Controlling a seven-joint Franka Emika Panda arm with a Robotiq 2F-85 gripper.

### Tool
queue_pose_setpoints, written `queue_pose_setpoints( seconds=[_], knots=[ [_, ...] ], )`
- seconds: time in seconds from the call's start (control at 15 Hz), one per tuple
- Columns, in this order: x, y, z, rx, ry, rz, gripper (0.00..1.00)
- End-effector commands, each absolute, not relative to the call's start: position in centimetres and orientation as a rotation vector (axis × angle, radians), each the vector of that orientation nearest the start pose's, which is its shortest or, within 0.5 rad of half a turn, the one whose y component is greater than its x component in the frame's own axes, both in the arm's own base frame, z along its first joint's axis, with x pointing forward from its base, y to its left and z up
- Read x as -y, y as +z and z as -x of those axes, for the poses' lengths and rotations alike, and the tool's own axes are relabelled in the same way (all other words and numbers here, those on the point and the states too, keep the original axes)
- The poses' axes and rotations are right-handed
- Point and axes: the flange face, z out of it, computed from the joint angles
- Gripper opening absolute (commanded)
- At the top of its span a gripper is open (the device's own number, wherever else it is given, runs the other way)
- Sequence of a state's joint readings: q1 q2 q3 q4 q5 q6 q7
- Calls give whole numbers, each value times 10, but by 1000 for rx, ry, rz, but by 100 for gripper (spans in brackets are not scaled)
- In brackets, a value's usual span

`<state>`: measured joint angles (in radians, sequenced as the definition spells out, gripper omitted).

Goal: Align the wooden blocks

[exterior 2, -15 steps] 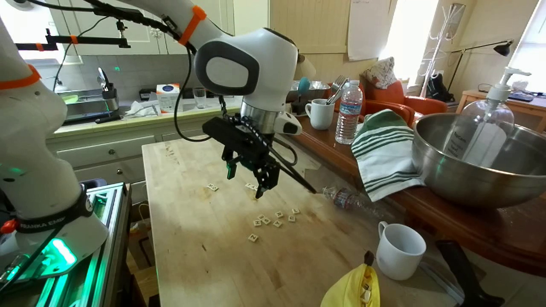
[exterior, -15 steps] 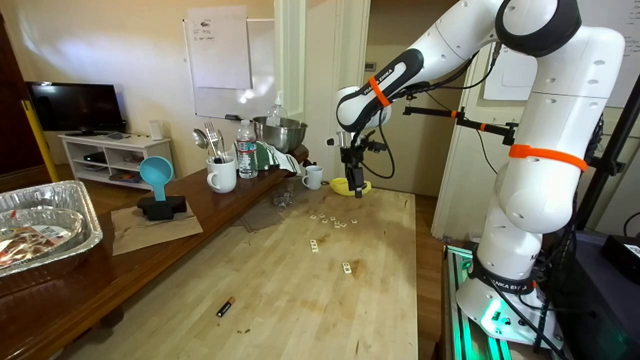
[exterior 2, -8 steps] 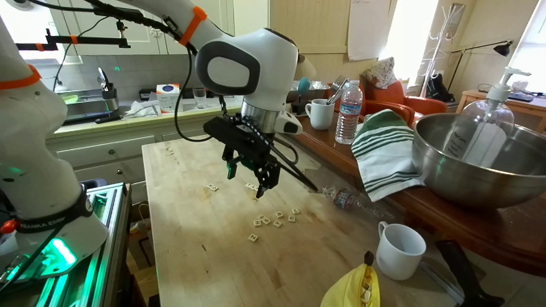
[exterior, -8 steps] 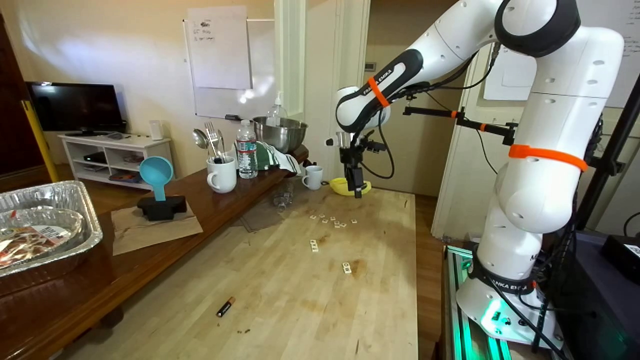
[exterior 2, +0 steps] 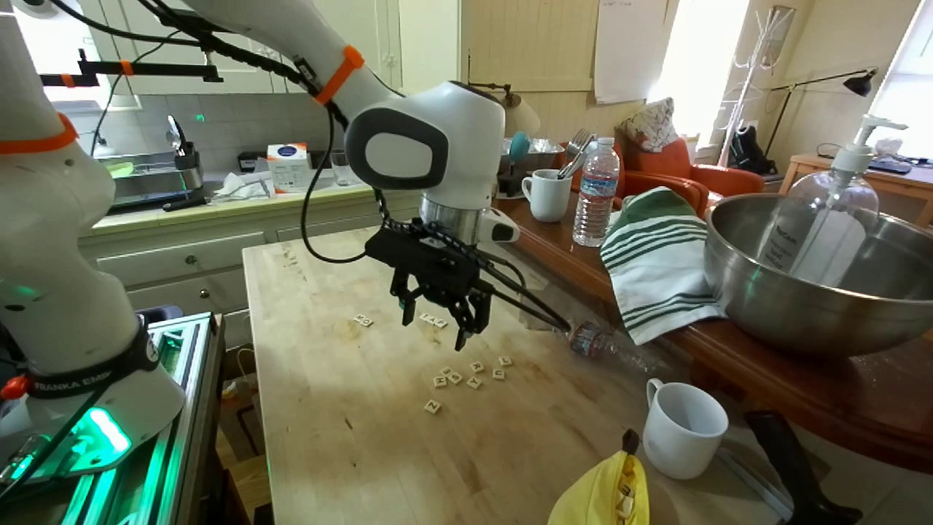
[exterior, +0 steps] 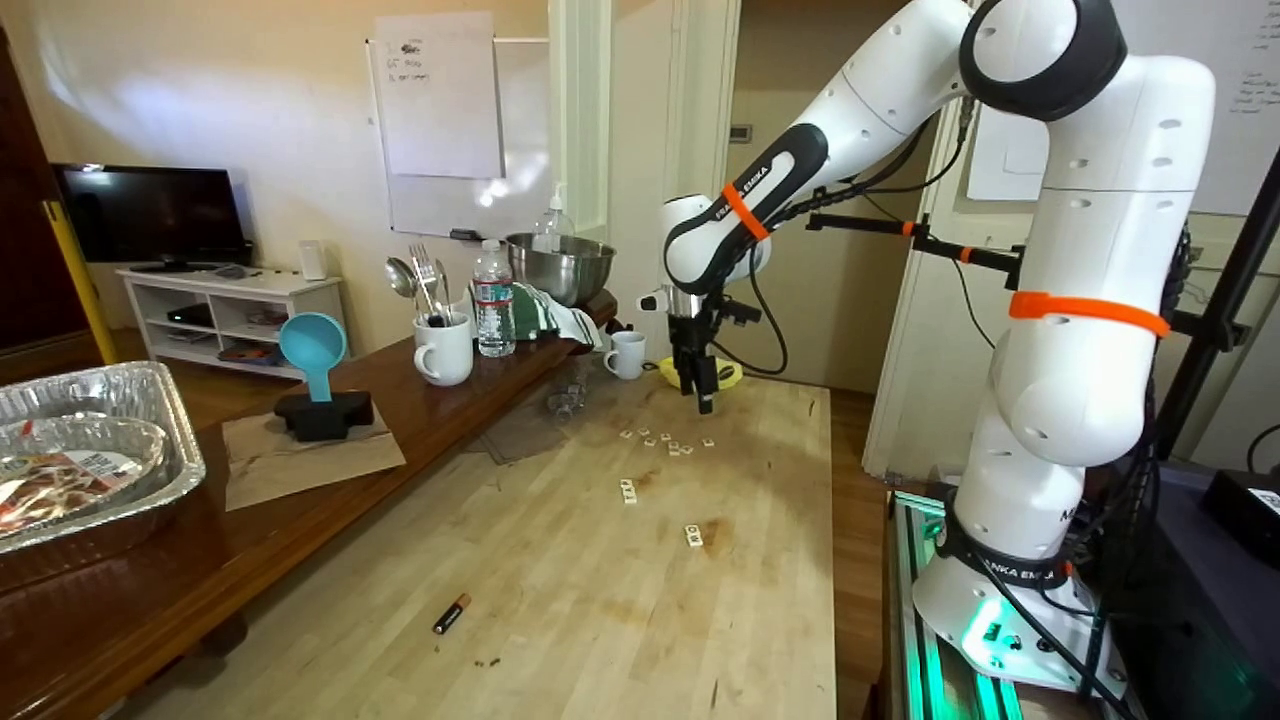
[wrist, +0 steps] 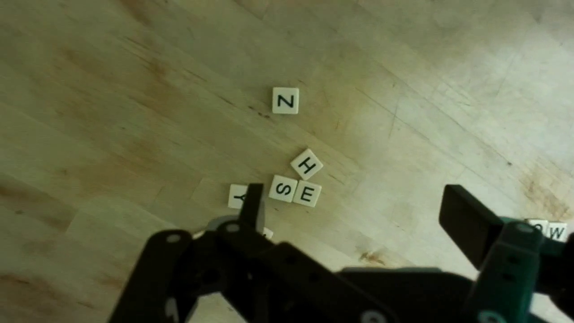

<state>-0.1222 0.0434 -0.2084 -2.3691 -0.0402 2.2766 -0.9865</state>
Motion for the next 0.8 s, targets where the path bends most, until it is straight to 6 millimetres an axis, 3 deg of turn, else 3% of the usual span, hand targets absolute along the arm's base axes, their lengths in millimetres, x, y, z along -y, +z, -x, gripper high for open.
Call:
queue_pose_setpoints(
  seconds=[0.0,0.13,0.47,0.73],
  knots=[
    [163,276,-461,1093,106,2911,75],
    [164,267,-460,1111,81,2904,68],
    [171,252,-457,1148,36,2888,27],
    [173,242,-458,1159,23,2873,1]
  ],
)
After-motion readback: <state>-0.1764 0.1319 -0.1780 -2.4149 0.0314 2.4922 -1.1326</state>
